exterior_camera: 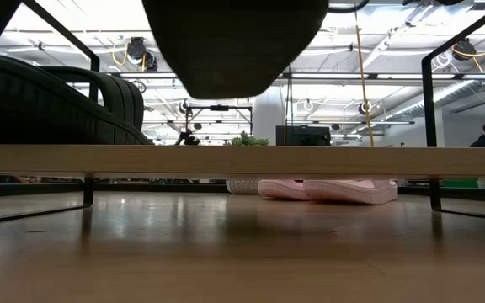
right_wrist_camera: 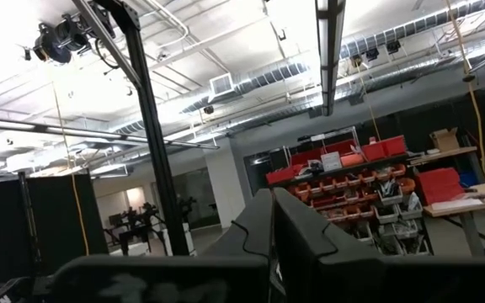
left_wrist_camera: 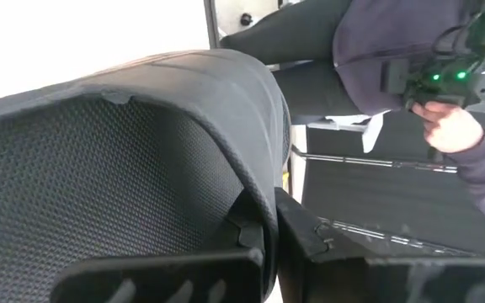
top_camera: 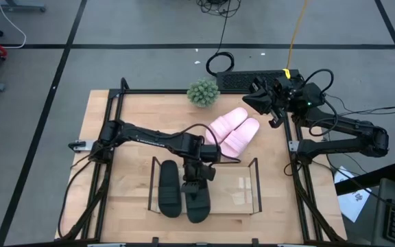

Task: Pick and place slides into the shelf
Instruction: Put the right black slipper on the shelf

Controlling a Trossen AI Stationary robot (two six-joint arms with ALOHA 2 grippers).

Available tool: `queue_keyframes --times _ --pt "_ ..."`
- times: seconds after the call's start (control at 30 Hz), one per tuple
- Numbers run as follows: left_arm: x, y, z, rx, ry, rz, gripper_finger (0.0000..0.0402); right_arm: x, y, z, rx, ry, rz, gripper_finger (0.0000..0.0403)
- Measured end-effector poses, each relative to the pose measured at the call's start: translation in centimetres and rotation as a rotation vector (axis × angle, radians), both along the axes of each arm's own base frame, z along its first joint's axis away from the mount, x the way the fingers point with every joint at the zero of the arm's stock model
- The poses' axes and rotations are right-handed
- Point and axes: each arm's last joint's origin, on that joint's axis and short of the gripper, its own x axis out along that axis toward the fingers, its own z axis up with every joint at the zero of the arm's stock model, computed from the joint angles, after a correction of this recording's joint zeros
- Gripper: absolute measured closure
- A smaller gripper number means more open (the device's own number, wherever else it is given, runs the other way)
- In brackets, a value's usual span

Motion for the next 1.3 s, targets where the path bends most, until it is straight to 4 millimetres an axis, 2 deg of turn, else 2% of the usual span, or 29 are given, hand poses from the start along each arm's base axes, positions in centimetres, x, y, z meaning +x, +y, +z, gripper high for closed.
queue_keyframes --times 0.3,1.3 --pt "-1.1 0.1 -3.2 0.013 0.113 0.004 0.0401 0.0 0.0 0.0 0.000 0.000 0.000 0.0399" --pt "-0.9 0.0 -3.2 0.006 0.070 -0.006 0.0396 0.0 0.0 0.0 0.022 0.004 0.011 0.0399"
